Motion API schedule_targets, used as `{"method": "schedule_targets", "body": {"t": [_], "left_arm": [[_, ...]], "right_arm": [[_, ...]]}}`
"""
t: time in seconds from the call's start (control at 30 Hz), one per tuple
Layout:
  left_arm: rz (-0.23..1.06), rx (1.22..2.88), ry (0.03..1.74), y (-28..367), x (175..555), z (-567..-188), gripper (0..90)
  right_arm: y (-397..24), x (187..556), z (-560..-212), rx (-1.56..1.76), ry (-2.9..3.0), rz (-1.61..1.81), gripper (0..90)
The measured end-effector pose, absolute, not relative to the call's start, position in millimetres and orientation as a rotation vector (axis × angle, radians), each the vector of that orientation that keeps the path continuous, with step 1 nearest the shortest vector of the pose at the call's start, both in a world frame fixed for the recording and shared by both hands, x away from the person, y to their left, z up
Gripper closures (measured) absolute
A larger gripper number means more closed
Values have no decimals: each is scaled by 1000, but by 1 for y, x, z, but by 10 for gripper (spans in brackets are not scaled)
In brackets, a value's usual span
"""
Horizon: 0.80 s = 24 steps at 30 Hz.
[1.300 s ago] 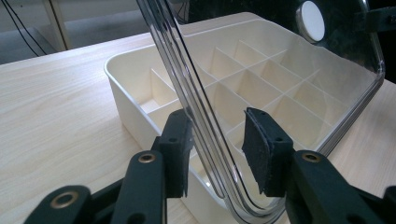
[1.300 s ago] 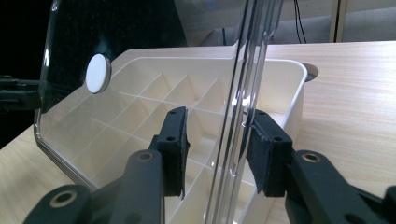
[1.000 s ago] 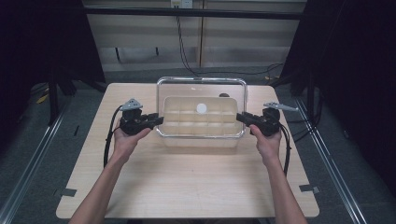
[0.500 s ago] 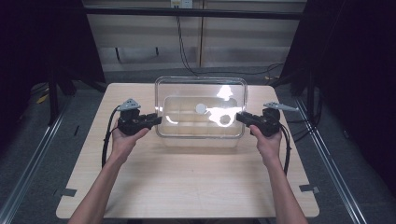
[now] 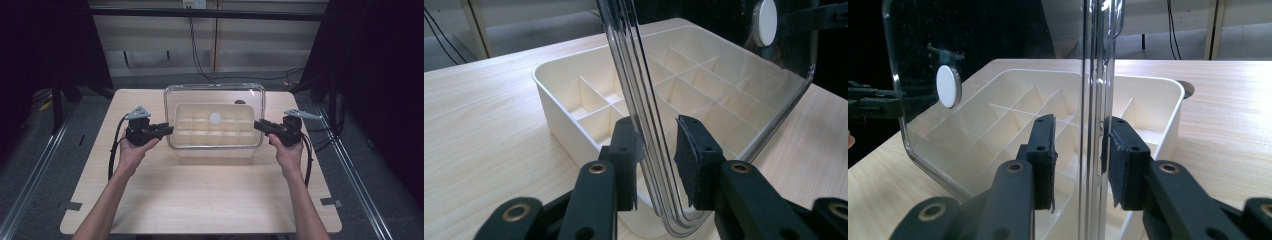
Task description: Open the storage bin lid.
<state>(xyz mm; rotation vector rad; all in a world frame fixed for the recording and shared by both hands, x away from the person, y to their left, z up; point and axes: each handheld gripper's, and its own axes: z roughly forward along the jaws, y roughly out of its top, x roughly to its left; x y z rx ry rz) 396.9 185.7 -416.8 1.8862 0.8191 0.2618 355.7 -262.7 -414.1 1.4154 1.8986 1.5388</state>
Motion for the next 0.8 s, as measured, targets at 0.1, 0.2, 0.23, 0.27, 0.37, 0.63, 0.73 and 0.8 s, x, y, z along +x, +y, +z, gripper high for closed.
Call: {"method": "schedule_targets", "body": {"t": [0.1, 0.2, 0.23, 0.27, 0.37, 0.63, 0.73, 0.8], "left_arm": [[264, 1881, 810, 187, 396, -414, 716], [268, 1879, 811, 187, 394, -413, 722], [268, 1879, 811, 187, 394, -413, 723], [264, 1879, 810, 187, 394, -412, 726], [264, 1875, 813, 188, 393, -412, 732], [270, 1871, 814, 190, 391, -408, 743], [273, 1866, 814, 192, 390, -406, 747], [267, 1866, 814, 192, 390, -405, 747]], "right_arm": [[-262, 355, -413, 1412, 1896, 1543, 674], [-262, 354, -412, 1415, 1893, 1542, 673], [-262, 354, -412, 1415, 1893, 1542, 673], [-262, 354, -412, 1414, 1893, 1543, 673], [-262, 353, -412, 1409, 1896, 1543, 674], [-261, 351, -409, 1401, 1895, 1549, 674], [-259, 349, -407, 1390, 1902, 1552, 675], [-259, 349, -407, 1393, 1900, 1554, 675]]}}
